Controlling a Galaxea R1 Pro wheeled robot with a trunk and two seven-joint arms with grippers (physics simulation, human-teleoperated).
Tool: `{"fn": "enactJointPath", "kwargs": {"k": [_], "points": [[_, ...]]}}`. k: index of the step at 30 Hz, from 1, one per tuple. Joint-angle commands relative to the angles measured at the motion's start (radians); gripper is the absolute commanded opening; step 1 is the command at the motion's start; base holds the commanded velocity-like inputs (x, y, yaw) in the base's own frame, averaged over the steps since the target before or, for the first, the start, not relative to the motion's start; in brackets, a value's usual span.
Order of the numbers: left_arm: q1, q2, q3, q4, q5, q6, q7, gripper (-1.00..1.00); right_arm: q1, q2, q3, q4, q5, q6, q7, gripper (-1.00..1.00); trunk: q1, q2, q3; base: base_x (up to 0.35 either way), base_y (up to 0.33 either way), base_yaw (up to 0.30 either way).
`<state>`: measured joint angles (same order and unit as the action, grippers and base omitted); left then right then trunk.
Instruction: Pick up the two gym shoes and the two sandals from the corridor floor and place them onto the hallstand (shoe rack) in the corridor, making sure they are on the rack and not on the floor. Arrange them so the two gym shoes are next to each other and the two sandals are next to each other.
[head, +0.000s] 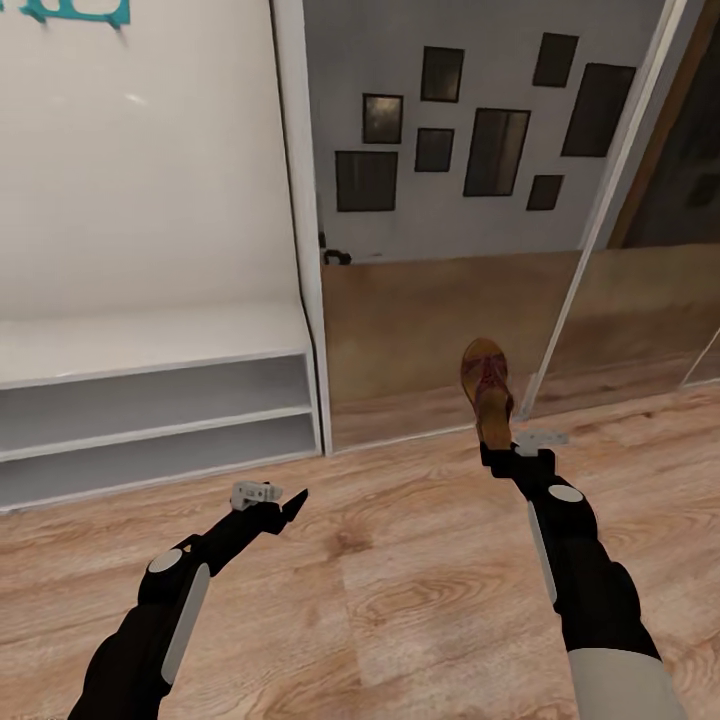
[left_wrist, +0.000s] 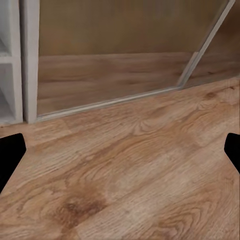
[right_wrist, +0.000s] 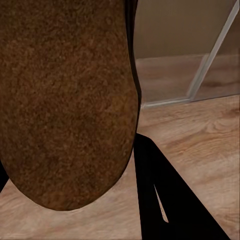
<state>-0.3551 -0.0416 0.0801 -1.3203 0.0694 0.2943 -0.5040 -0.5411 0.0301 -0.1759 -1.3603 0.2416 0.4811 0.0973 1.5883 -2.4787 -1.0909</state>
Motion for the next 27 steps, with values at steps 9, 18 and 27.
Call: {"fn": "enactJointPath", "kwargs": {"k": [9, 18, 27], "points": [[0.000, -0.005, 0.076, 0.033, 0.009, -0.035, 0.002, 1.00, 0.000, 0.002, -0.003, -0.001, 0.006, 0.006, 0.009, -1.00, 0.000, 0.000, -0.003, 0.205, -0.136, 0.294], [0.001, -0.009, 0.249, 0.101, 0.012, -0.255, 0.002, 1.00, 0.003, 0.004, -0.004, 0.001, 0.004, -0.179, 0.005, -1.00, 0.000, 0.000, -0.007, 0.024, -0.009, 0.294], [0.001, -0.009, 0.257, 0.105, 0.012, -0.264, 0.002, 1.00, 0.007, 0.004, -0.004, 0.005, 0.004, -0.431, 0.001, -1.00, 0.000, 0.000, -0.013, 0.000, 0.000, 0.293]]}}
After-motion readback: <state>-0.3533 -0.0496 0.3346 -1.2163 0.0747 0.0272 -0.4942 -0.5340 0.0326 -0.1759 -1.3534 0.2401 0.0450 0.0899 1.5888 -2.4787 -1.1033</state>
